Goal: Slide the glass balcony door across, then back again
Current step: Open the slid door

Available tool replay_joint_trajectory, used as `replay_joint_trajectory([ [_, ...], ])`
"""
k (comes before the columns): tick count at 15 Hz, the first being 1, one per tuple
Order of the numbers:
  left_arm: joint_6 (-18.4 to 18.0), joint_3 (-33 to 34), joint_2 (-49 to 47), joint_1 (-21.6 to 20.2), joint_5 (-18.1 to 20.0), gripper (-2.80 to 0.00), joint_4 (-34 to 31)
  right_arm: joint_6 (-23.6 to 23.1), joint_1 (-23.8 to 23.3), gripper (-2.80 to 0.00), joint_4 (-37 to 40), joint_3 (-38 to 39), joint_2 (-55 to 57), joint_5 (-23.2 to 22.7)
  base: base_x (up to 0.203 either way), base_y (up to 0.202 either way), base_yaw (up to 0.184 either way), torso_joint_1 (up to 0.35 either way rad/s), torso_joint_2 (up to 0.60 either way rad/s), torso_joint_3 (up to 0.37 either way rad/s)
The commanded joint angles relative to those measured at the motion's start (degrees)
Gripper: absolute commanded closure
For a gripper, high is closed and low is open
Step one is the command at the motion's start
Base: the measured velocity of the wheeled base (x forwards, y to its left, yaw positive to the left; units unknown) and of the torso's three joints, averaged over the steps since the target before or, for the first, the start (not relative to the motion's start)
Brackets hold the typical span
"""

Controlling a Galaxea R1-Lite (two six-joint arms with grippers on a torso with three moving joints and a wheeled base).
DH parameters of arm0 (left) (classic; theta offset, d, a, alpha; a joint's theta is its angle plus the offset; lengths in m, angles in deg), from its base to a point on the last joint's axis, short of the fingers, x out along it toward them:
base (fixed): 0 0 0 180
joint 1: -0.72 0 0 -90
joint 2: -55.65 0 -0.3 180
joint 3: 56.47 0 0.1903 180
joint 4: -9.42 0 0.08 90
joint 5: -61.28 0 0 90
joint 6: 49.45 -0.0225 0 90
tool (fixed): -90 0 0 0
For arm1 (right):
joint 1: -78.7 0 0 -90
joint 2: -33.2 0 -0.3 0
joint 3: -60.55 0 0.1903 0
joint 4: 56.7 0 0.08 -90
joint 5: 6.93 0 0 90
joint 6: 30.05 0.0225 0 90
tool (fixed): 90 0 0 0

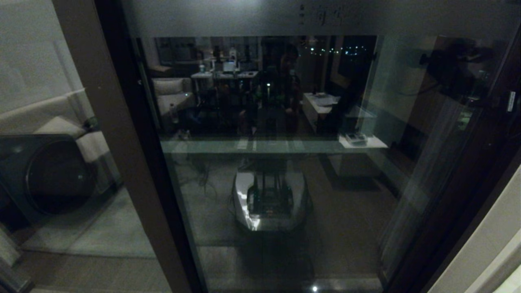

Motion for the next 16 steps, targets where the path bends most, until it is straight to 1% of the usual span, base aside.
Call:
replay_joint_trajectory([
  [1,-0.1,0.1,-0.1,0.0,0.0,0.00,0.0,0.1,0.3,-2.80,0.2,0.4,-0.5,-0.3,0.000,0.000,0.000,0.000,0.00,0.000],
  [5,0.0,0.1,-0.1,0.0,0.0,0.00,0.0,0.0,1.5,-2.80,0.1,2.5,-1.9,-0.3,0.000,0.000,0.000,0.000,0.00,0.000],
  [16,0.0,0.1,-0.1,0.0,0.0,0.00,0.0,0.0,2.6,-2.80,0.1,3.5,-2.9,-0.2,0.000,0.000,0.000,0.000,0.00,0.000],
])
